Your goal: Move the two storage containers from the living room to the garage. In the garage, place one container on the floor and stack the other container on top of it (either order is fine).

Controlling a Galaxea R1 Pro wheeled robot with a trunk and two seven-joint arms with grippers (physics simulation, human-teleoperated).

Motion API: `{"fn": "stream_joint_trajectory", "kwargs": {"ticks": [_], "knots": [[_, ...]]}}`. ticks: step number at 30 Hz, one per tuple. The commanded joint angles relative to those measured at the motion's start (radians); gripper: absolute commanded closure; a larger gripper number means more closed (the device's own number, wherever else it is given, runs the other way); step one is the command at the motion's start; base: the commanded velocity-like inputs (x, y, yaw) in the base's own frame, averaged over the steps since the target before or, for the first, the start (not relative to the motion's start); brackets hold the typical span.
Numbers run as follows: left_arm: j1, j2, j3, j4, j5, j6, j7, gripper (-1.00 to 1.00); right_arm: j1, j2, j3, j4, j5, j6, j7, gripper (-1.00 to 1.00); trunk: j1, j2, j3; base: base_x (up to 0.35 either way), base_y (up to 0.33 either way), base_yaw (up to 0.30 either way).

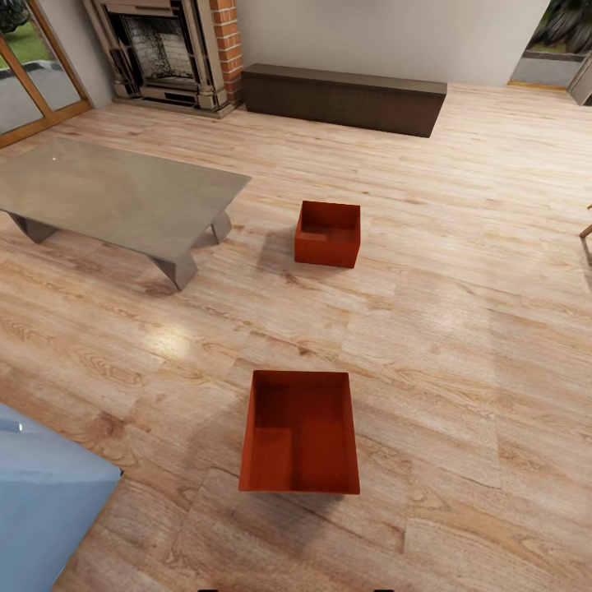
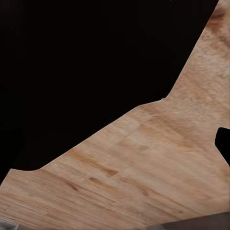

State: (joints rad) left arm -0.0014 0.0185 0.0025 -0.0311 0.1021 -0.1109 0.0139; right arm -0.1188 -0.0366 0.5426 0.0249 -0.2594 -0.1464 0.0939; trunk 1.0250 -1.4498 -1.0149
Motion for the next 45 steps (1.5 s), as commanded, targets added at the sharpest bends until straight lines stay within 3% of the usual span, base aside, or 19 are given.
{"fn": "stream_joint_trajectory", "kwargs": {"ticks": [1,14,20,24,29,31,33,36,40,42,43,45], "knots": [[0.000,0.000,-0.001,0.000,0.010,-0.003,0.000,-1.00,-0.001,0.001,0.007,0.003,-0.011,-0.006,0.006,-1.00,0.000,0.000,0.000,0.000,0.000,0.000],[0.000,0.000,0.001,0.000,0.011,-0.003,-0.001,-1.00,-0.001,0.004,0.004,0.003,-0.010,-0.007,-0.007,-1.00,0.000,0.000,0.000,0.000,0.000,0.000],[0.000,-0.037,0.003,-0.023,0.012,-0.003,-0.002,-1.00,-0.002,-0.001,0.012,-0.014,-0.007,-0.007,-0.033,-1.00,0.000,0.000,0.000,0.000,0.000,0.000],[0.000,-0.040,0.000,-0.143,0.012,0.007,-0.005,-1.00,-0.004,-0.008,0.012,-0.114,-0.007,0.005,-0.037,-1.00,0.000,0.000,0.000,0.000,0.000,0.000],[-0.001,-0.035,0.000,-0.430,0.011,0.077,-0.004,-1.00,-0.022,-0.010,0.008,-0.225,-0.010,0.046,-0.081,-1.00,0.000,0.000,0.000,0.000,0.000,0.000],[-0.001,-0.037,0.001,-0.550,0.011,0.142,0.003,-1.00,-0.054,-0.011,0.007,-0.258,-0.012,0.082,-0.090,-1.00,0.000,0.000,0.000,0.000,0.000,0.000],[0.000,-0.039,0.002,-0.750,0.009,0.310,0.056,-1.00,-0.106,-0.011,0.006,-0.338,-0.014,0.177,-0.095,-1.00,0.000,0.000,0.000,0.000,0.000,0.000],[-0.002,-0.039,0.001,-0.892,0.005,0.437,0.085,-1.00,-0.147,-0.026,0.003,-0.418,-0.018,0.251,-0.098,-1.00,0.000,0.000,0.000,0.000,0.000,0.000],[-0.028,-0.036,0.001,-0.962,0.004,0.531,0.097,-1.00,-0.207,-0.055,0.001,-0.517,-0.057,0.337,-0.099,-1.00,0.000,0.000,0.000,0.000,0.000,0.000],[-0.089,-0.036,0.001,-0.973,0.007,0.557,0.101,-1.00,-0.276,-0.070,0.001,-0.553,-0.114,0.397,-0.101,-1.00,0.000,0.000,0.000,0.000,0.000,0.000],[-0.117,-0.036,0.001,-0.973,0.008,0.560,0.102,-1.00,-0.323,-0.072,0.000,-0.560,-0.130,0.423,-0.102,-1.00,0.000,0.000,0.000,0.000,0.000,0.000],[-0.165,-0.035,0.001,-0.973,0.009,0.565,0.103,-1.00,-0.363,-0.072,0.000,-0.563,-0.138,0.443,-0.105,-1.00,0.000,0.000,0.000,0.000,0.000,0.000]]}}
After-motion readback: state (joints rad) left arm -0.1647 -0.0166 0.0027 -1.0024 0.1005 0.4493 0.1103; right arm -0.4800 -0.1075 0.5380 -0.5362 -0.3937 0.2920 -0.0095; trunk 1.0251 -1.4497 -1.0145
